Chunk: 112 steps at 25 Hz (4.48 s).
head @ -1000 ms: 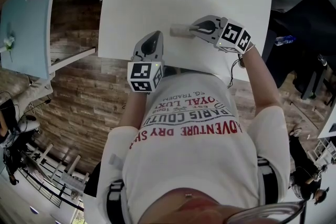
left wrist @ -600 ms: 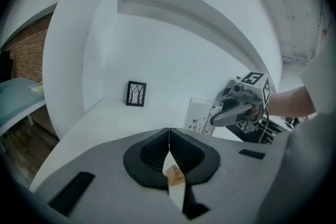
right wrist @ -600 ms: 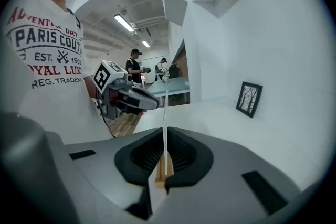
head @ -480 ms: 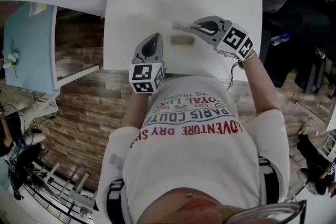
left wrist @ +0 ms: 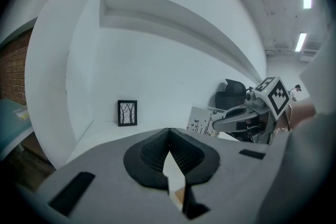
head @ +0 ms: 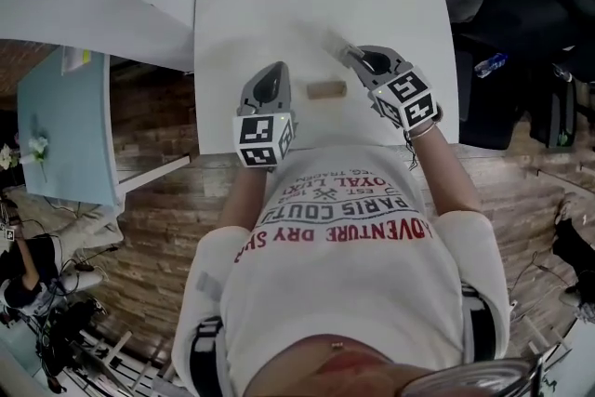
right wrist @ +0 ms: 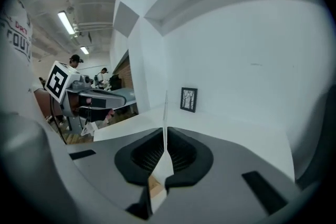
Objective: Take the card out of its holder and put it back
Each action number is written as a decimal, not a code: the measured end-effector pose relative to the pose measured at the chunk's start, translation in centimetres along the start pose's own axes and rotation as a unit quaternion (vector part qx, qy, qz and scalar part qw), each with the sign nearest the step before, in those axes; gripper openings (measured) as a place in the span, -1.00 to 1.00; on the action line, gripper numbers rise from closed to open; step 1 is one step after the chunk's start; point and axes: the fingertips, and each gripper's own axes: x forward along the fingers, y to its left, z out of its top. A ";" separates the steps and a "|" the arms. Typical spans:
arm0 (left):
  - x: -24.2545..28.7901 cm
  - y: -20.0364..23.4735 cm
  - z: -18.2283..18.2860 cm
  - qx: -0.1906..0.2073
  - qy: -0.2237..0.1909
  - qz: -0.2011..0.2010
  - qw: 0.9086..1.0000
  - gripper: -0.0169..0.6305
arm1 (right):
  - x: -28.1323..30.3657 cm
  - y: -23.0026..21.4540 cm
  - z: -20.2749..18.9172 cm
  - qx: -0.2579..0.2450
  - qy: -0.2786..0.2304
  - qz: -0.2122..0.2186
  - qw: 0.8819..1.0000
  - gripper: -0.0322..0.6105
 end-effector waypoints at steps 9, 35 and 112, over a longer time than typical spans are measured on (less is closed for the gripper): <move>0.1 -0.1 1.3 0.001 -0.037 -0.009 0.999 -0.87 | -2.7 -1.4 -1.4 0.100 -0.032 -0.164 0.981 -0.79; 0.6 -0.9 1.5 0.011 -0.030 -0.014 0.999 -0.87 | -3.9 -1.5 -1.3 0.106 -0.055 -0.179 0.977 -0.79; -2.8 -0.7 -8.3 -0.111 0.057 0.137 0.983 -0.87 | 3.4 5.1 -9.1 -0.146 0.078 0.340 0.926 -0.79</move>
